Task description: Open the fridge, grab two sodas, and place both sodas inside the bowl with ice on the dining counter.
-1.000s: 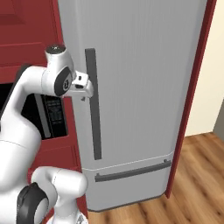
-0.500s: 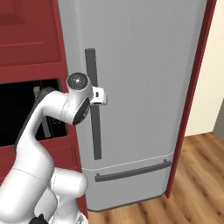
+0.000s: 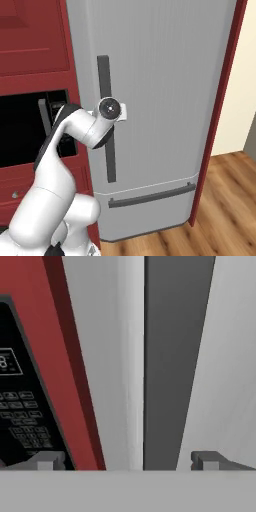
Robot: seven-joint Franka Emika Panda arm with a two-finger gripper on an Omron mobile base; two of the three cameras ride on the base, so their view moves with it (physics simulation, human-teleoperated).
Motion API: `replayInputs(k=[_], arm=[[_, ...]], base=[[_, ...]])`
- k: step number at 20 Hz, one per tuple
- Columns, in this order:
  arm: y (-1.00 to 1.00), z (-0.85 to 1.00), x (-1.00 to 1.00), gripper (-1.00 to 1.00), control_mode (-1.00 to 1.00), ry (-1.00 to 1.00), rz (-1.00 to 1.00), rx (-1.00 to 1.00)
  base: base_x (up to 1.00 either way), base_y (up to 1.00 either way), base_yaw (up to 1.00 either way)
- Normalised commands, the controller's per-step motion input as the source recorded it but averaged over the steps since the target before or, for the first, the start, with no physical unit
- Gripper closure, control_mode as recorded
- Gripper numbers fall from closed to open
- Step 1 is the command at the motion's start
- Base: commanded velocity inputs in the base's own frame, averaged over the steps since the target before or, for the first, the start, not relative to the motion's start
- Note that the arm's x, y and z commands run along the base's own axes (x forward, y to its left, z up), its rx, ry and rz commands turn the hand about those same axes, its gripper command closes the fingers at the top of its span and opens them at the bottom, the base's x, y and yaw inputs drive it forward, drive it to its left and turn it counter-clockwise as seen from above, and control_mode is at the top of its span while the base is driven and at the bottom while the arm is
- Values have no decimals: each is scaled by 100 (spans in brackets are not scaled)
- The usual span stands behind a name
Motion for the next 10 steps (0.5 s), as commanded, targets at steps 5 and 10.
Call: replayInputs(k=[5,10], arm=[[4,-8,10,-100,-100,-15,16,0],[0,-5,0,-100,-100,-18,14,0]], base=[[0,0,0],[0,0,0]])
